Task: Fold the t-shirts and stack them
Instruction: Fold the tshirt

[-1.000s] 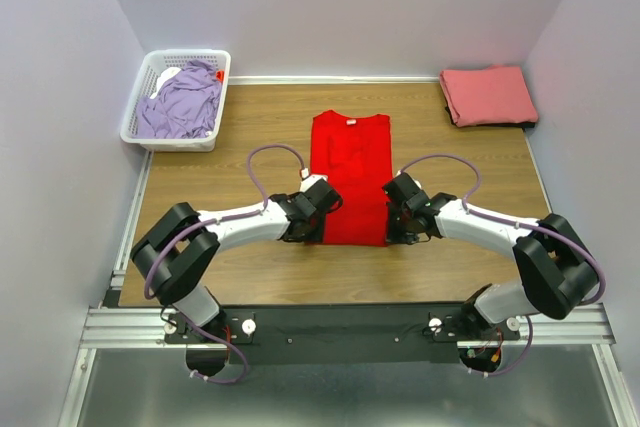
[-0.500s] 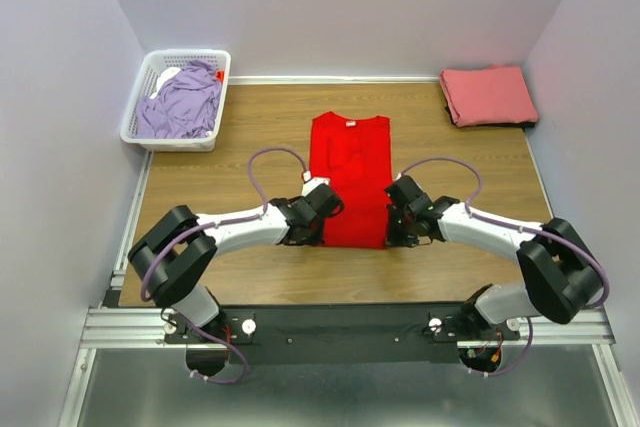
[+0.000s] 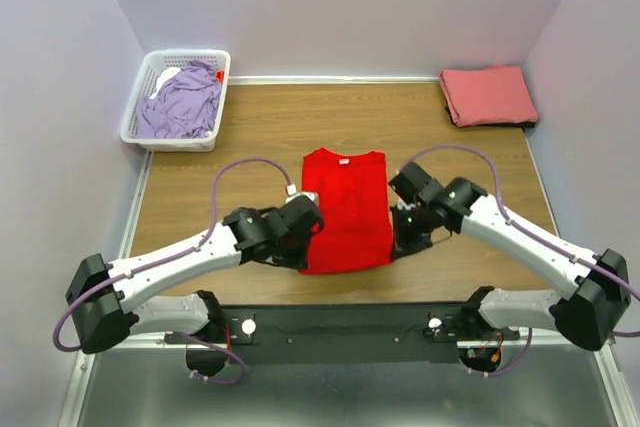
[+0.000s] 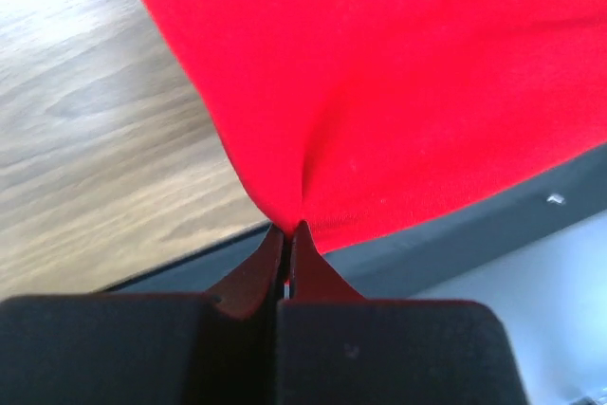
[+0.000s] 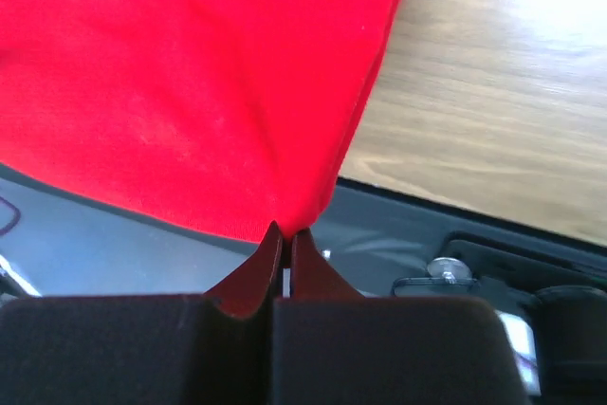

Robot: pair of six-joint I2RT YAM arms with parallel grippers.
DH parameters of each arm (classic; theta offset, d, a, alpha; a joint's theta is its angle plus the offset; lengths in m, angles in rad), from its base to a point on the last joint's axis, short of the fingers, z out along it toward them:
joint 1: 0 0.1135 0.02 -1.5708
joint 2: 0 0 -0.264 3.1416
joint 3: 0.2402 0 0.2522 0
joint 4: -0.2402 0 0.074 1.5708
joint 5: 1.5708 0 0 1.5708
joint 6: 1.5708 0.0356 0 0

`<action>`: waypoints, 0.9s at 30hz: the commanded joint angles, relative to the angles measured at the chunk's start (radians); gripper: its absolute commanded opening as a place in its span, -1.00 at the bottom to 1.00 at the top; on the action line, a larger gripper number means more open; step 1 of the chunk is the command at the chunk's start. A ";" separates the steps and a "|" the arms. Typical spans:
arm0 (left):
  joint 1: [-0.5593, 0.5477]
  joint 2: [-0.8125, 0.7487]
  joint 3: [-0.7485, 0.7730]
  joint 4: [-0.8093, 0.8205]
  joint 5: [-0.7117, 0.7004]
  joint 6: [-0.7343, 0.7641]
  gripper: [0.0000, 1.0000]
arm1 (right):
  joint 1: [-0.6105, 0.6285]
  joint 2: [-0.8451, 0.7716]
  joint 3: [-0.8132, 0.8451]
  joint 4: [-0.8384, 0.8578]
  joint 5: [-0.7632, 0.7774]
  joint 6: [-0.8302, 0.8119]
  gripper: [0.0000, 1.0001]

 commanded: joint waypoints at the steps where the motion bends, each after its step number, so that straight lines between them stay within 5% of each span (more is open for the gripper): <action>1: 0.098 -0.018 0.084 -0.126 -0.010 0.074 -1.00 | -0.015 0.100 0.241 -0.272 0.196 -0.111 -0.99; 9: 0.295 0.091 0.188 -0.011 -0.013 0.278 -1.00 | -0.198 0.264 0.498 -0.224 0.227 -0.266 -0.99; 27: 0.499 0.276 0.352 0.132 0.030 0.440 -1.00 | -0.306 0.545 0.812 -0.158 0.172 -0.370 -0.99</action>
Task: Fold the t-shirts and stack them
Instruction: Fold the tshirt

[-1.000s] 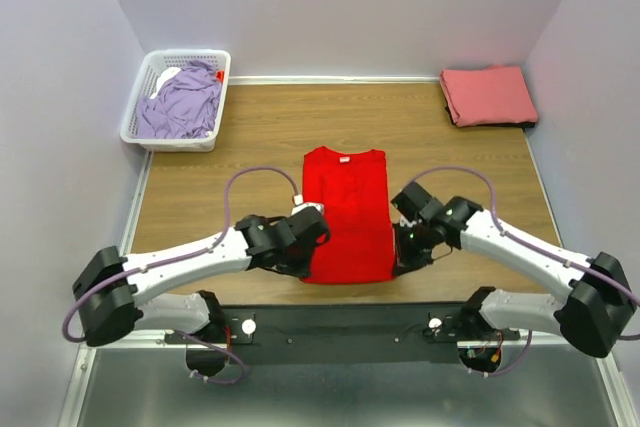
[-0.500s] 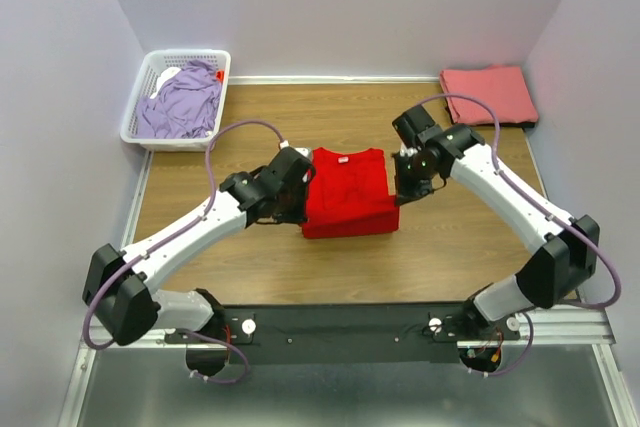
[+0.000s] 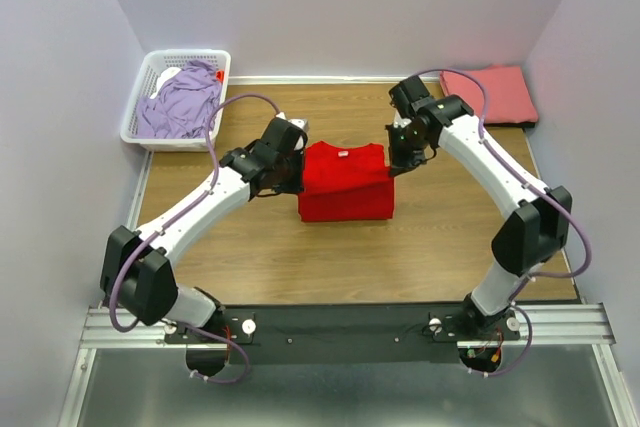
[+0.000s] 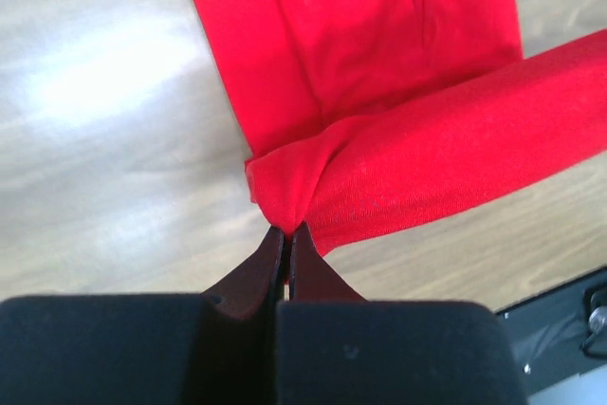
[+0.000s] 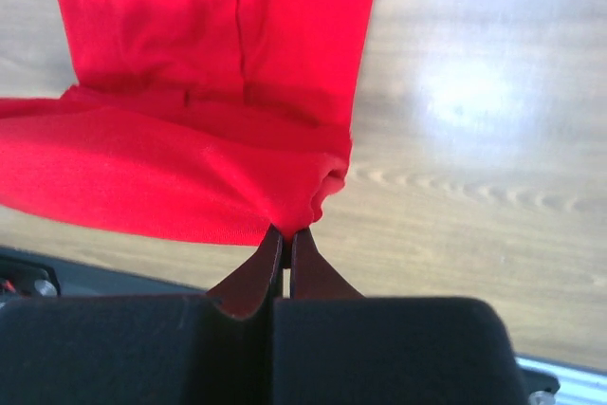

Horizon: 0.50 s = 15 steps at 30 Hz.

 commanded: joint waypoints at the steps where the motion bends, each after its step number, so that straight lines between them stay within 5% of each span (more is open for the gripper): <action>1: 0.069 0.051 0.029 0.012 -0.008 0.083 -1.00 | -0.043 0.086 0.080 0.006 0.031 -0.067 -0.99; 15: 0.204 0.372 0.137 0.276 0.035 0.137 -1.00 | -0.129 0.359 0.157 0.222 0.008 -0.107 -0.99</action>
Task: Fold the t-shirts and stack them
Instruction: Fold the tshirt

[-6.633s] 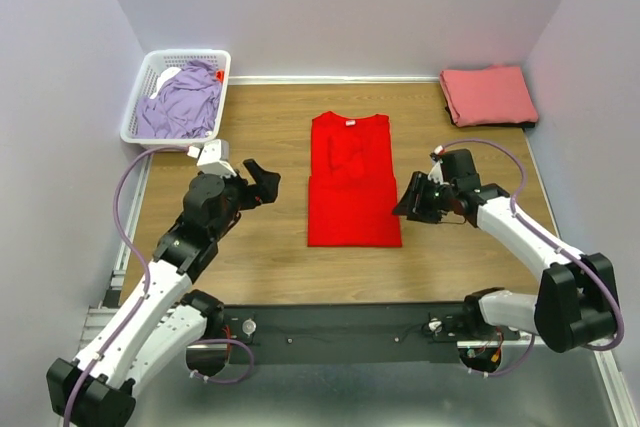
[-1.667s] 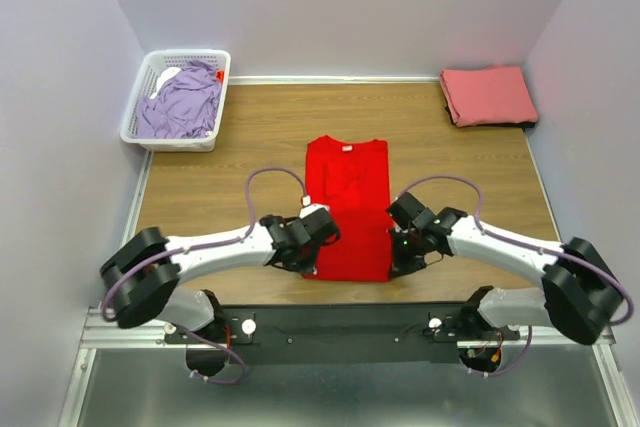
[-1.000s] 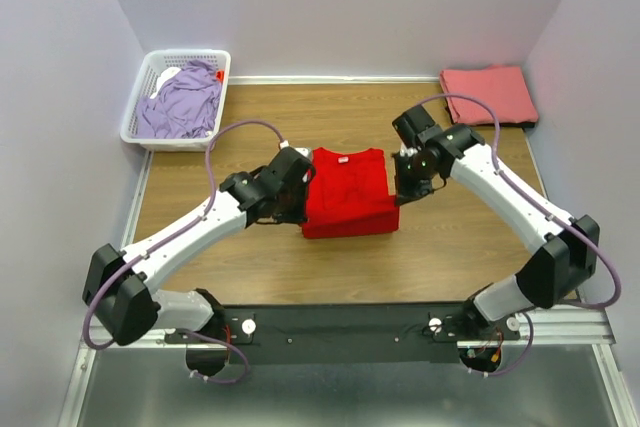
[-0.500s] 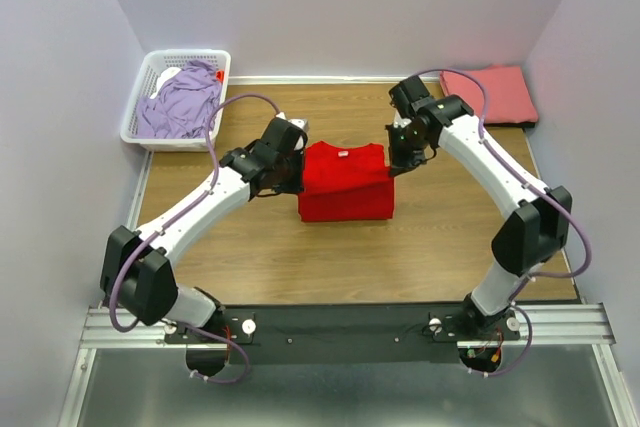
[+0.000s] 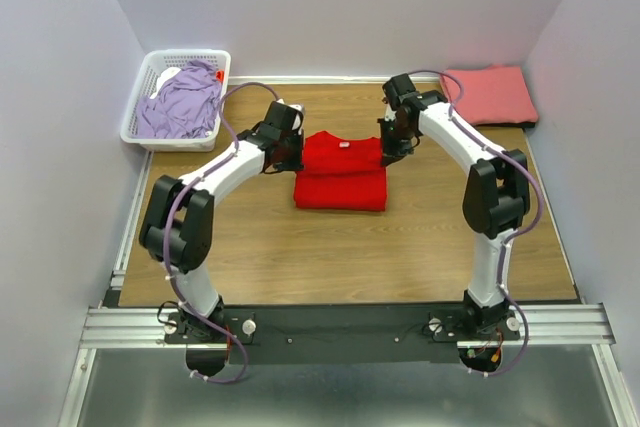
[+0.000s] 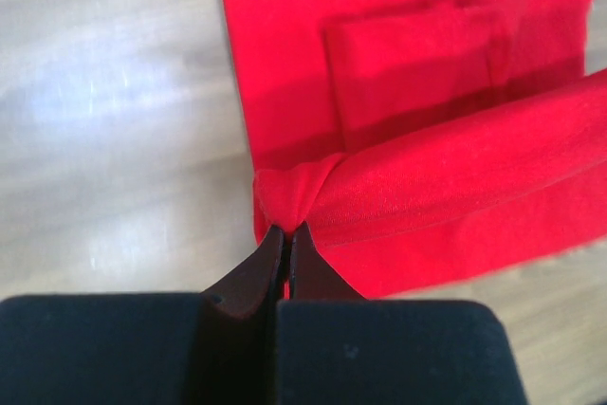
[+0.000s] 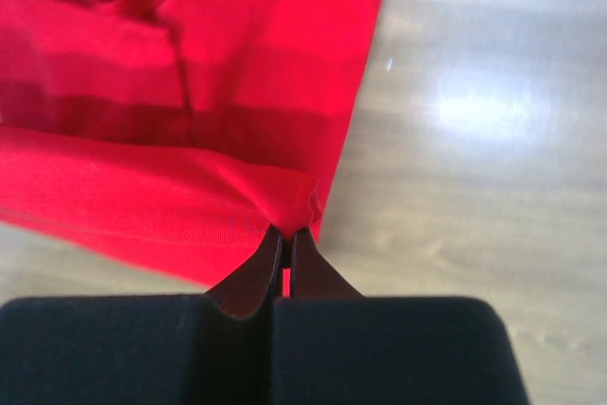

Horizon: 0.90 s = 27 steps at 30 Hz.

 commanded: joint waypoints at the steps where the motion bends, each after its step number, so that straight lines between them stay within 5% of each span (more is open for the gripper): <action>1: 0.033 0.089 0.057 0.066 -0.047 0.049 -1.00 | -0.039 0.060 0.020 0.080 0.065 -0.043 -0.99; 14: 0.039 0.279 0.037 0.176 -0.075 0.027 -1.00 | -0.050 0.146 -0.182 0.341 0.039 0.001 -0.99; 21: 0.016 0.180 -0.137 0.135 0.005 0.026 -1.00 | -0.048 0.093 -0.337 0.346 -0.103 -0.013 -0.99; 27: -0.084 -0.022 -0.361 0.034 0.046 0.000 -1.00 | 0.027 -0.090 -0.659 0.308 -0.215 -0.008 -0.99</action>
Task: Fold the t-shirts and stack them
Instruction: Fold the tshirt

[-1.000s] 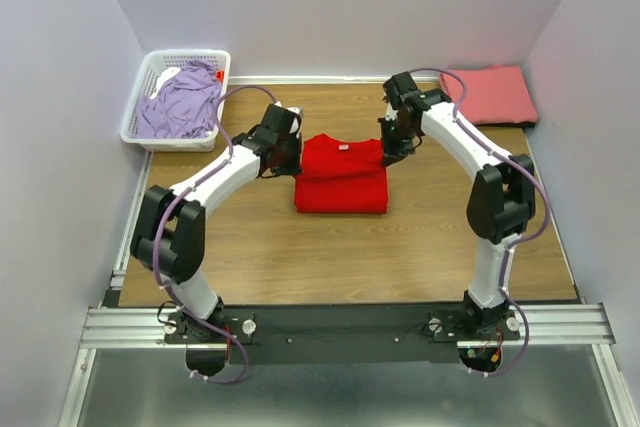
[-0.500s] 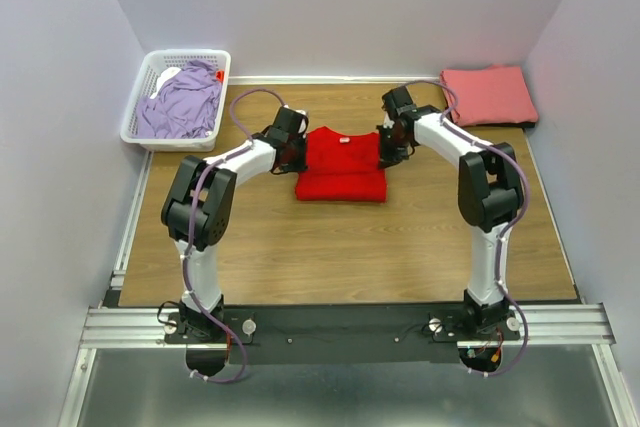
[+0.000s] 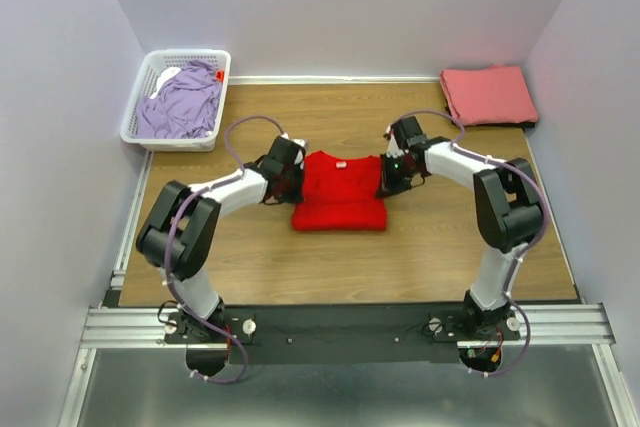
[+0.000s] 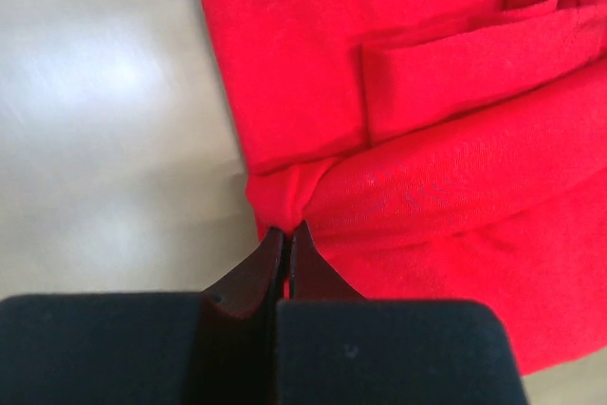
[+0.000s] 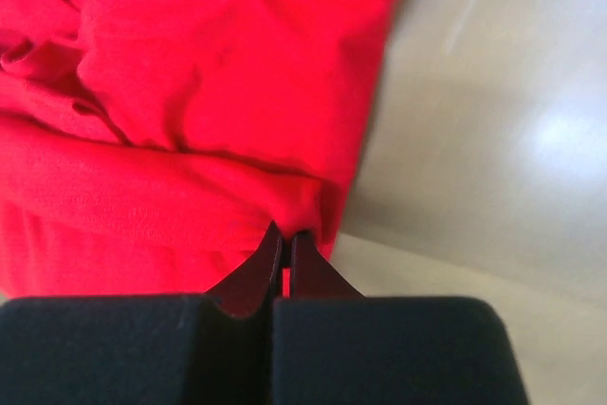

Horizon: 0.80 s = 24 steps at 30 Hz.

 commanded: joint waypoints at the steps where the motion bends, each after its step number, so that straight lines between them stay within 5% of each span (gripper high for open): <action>1: -0.090 -0.119 -0.157 -0.233 0.034 -0.025 -1.00 | 0.071 -0.060 -0.220 -0.189 -0.052 -0.012 -0.99; 5: -0.142 -0.340 -0.180 -0.327 0.031 -0.088 -1.00 | 0.127 -0.253 -0.287 -0.273 -0.063 0.011 -0.99; 11: -0.141 -0.474 -0.048 -0.422 -0.054 -0.088 -1.00 | 0.126 -0.344 -0.108 -0.431 0.012 0.018 -0.99; 24: -0.093 -0.474 0.035 -0.386 -0.069 -0.016 -1.00 | 0.078 -0.314 -0.034 -0.489 0.007 0.007 -0.99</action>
